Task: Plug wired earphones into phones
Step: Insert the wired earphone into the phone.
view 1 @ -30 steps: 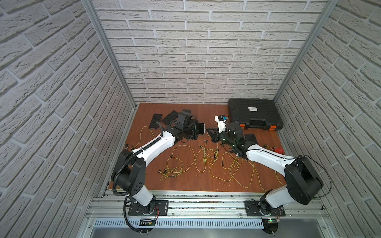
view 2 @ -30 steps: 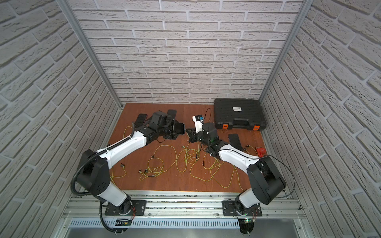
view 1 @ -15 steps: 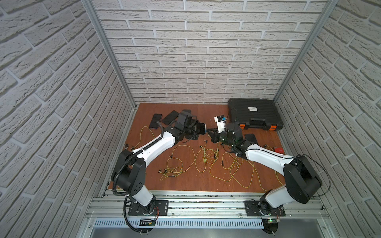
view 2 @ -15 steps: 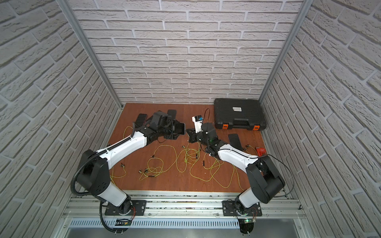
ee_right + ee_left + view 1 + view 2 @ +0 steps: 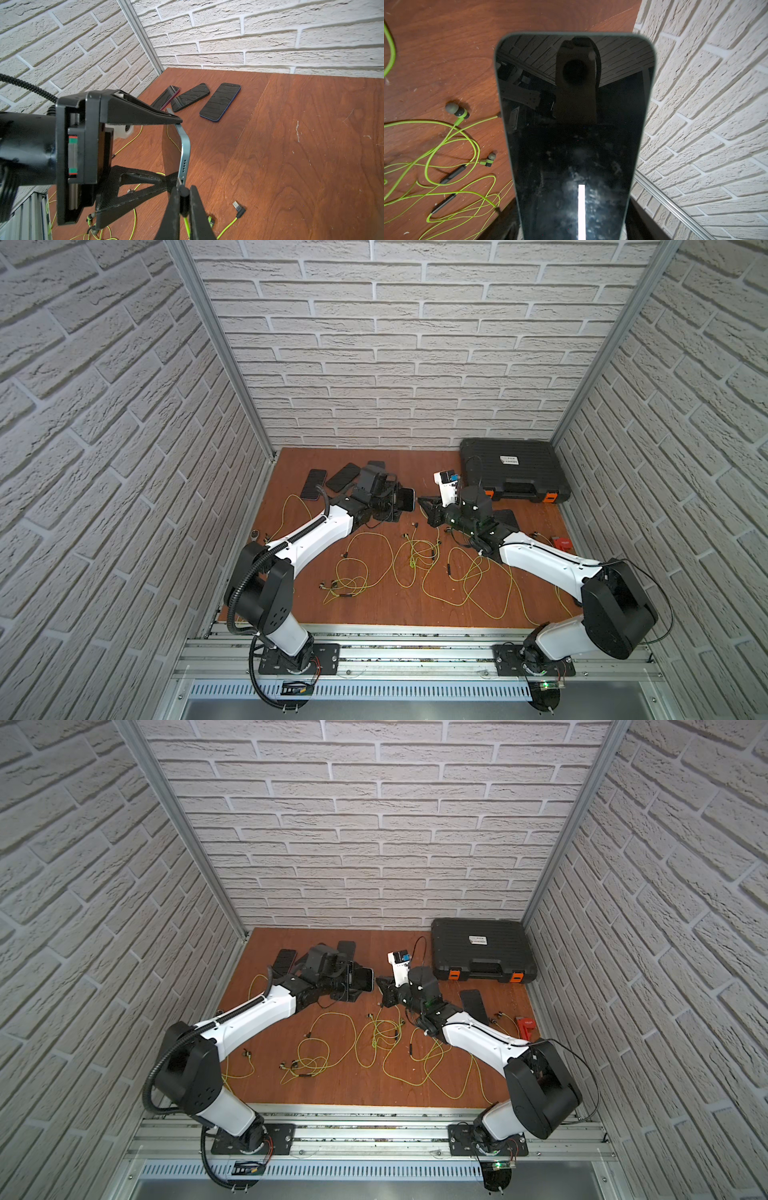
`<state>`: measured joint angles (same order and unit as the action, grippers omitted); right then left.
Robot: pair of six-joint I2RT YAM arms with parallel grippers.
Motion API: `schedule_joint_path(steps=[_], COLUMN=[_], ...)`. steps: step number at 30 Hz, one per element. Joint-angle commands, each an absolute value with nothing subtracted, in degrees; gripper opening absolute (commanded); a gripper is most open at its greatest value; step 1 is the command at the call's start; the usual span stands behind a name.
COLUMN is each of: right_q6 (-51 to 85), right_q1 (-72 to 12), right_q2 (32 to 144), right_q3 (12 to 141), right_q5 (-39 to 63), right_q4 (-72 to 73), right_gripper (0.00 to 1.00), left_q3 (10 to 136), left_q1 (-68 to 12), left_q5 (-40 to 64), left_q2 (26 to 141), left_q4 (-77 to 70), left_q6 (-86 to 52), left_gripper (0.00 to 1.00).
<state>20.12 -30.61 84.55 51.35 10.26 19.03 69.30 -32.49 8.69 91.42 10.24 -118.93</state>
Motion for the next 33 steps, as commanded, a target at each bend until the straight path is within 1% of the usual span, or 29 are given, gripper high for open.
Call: schedule_joint_path(steps=[1, 15, 22, 33], right_q6=[19.81, 20.04, 20.28, 21.32], right_q1=[-31.19, -31.33, -31.64, -33.36], right_q2=[85.29, 87.14, 88.19, 90.95], right_q3=[53.07, 53.61, 55.09, 57.78], right_q5=[10.72, 10.38, 8.18, 6.82], right_q4=[21.29, 21.01, 19.44, 20.97], right_gripper=[0.06, 0.06, 0.06, 0.06], left_q3=[69.27, 69.3, 69.94, 70.12], left_q1=[-32.41, -32.39, -32.87, -34.01], left_q5=[9.21, 9.4, 9.5, 9.97], left_q2=[90.52, 90.71, 91.15, 91.76], left_q4=[5.8, 5.23, 5.21, 3.76], left_q6=[-117.95, -117.95, -118.2, -120.19], left_gripper=[0.0, 0.0, 0.0, 0.0])
